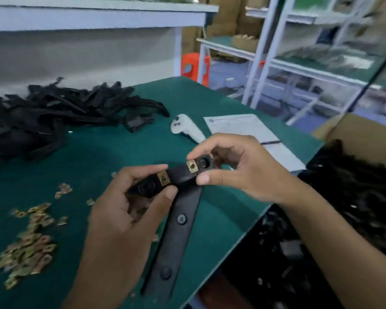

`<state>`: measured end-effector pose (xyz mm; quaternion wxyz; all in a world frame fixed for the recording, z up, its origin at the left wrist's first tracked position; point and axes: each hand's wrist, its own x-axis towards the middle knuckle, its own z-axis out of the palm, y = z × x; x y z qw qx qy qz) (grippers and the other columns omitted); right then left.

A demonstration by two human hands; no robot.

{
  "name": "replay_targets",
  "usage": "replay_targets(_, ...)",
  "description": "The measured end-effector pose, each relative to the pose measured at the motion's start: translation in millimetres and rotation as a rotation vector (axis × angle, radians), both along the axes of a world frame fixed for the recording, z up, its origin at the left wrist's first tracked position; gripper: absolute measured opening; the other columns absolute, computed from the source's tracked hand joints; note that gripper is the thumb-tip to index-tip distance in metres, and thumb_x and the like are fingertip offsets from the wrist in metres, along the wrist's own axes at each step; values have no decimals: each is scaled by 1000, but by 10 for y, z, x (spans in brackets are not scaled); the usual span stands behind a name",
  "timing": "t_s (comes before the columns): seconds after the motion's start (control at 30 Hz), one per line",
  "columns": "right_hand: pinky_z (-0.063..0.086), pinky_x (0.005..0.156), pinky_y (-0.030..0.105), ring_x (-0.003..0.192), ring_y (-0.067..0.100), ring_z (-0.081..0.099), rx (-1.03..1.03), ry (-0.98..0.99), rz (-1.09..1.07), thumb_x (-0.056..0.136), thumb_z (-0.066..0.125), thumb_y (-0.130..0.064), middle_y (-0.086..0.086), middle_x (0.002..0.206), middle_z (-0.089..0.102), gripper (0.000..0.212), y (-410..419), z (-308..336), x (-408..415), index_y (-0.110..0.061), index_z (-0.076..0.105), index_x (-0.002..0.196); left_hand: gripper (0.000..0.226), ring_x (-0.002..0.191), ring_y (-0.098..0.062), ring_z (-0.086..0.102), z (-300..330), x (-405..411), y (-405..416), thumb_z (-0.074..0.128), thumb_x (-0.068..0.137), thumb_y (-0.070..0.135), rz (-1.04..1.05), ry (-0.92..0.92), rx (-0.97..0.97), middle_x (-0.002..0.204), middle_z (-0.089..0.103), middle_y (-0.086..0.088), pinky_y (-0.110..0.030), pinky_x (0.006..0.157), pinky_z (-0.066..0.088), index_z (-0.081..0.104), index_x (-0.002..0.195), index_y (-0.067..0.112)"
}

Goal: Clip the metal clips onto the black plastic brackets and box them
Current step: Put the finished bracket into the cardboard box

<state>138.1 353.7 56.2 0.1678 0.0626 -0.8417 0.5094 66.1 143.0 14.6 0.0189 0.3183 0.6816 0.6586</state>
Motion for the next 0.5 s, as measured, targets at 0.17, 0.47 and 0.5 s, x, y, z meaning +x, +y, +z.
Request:
replay_targets(0.17,52,81,50,92,32,67,6,-51,-446,80,80,-26,11,101,72,25,592,-137,1578,-31,72,104,26,73,9,68,-132,862,1057,66,77,54,-290,137,-163,91,70,33,-24,66,57,63,103,51)
replay_targets(0.47,52,75,26,92,14,66,289,-401,-809,79,80,-43,-10,103,67,27,931,-793,3138,-39,68,102,22,108,-7,53,-746,1909,1943,72,88,39,-559,552,-447,112,58,20,-25,92,43,61,107,35)
replay_targets(0.5,49,76,17,97,10,65,327,-458,-777,80,81,-44,-16,105,65,26,918,-874,3184,-42,66,101,23,112,-7,51,-835,1943,1945,73,89,41,-581,570,-480,116,55,20,-25,96,42,61,108,35)
